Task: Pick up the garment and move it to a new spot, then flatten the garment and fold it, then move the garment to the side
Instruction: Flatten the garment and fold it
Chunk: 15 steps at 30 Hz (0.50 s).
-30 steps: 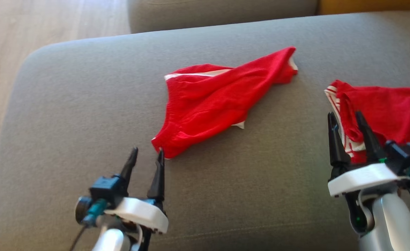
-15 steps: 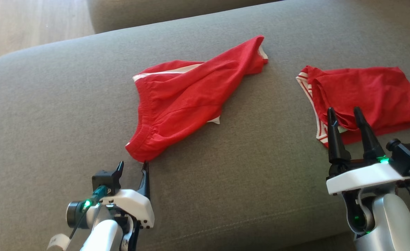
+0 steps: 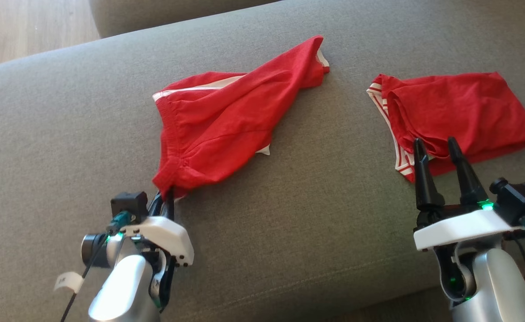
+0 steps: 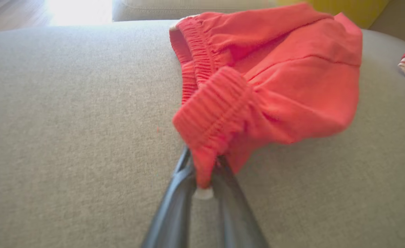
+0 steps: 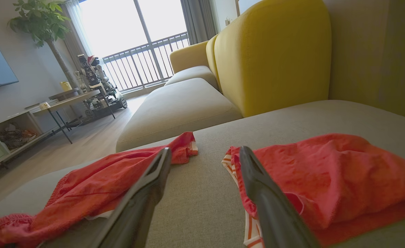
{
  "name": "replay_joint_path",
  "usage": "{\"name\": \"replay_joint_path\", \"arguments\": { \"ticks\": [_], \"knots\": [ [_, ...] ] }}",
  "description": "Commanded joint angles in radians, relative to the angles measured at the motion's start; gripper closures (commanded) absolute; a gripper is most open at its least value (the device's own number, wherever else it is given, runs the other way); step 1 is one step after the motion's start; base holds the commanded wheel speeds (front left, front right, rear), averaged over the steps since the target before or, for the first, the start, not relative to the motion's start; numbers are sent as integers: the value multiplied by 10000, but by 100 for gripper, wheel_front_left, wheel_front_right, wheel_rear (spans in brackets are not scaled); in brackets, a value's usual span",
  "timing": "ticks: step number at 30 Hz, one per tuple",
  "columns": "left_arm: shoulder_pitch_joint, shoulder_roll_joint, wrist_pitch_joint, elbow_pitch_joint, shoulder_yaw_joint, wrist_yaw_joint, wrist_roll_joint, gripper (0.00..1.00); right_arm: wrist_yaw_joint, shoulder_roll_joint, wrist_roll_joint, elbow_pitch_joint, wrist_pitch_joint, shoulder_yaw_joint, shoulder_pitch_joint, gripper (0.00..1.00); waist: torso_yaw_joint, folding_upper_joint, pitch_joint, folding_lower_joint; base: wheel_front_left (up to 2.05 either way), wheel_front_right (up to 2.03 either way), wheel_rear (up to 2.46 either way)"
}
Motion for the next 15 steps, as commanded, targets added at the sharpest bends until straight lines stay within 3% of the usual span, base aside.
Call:
{"name": "replay_joint_path", "arguments": {
  "ticks": [1, 8, 13, 15],
  "knots": [
    [-399, 98, -129, -442, 275, -130, -43, 100, -2, 10, -6, -224, -27, 299, -212, 0, 63, 0, -12, 0, 0, 0, 0],
    [-87, 70, -133, -2289, -279, -792, 111, 100, -2, 10, -147, 125, -21, 448, -202, 0, 405, 0, -195, 0, 0, 0, 0],
    [218, 58, -10, -3731, -1344, -1295, 177, 100, -2, 10, -190, 315, -46, 364, -215, 0, 610, 0, -390, 0, 0, 0, 0],
    [347, 56, 171, -4514, -1879, -1593, -315, 100, -2, 10, -195, 354, -60, 375, -243, 0, 650, 0, -461, 0, 0, 0, 0]
  ]
}}
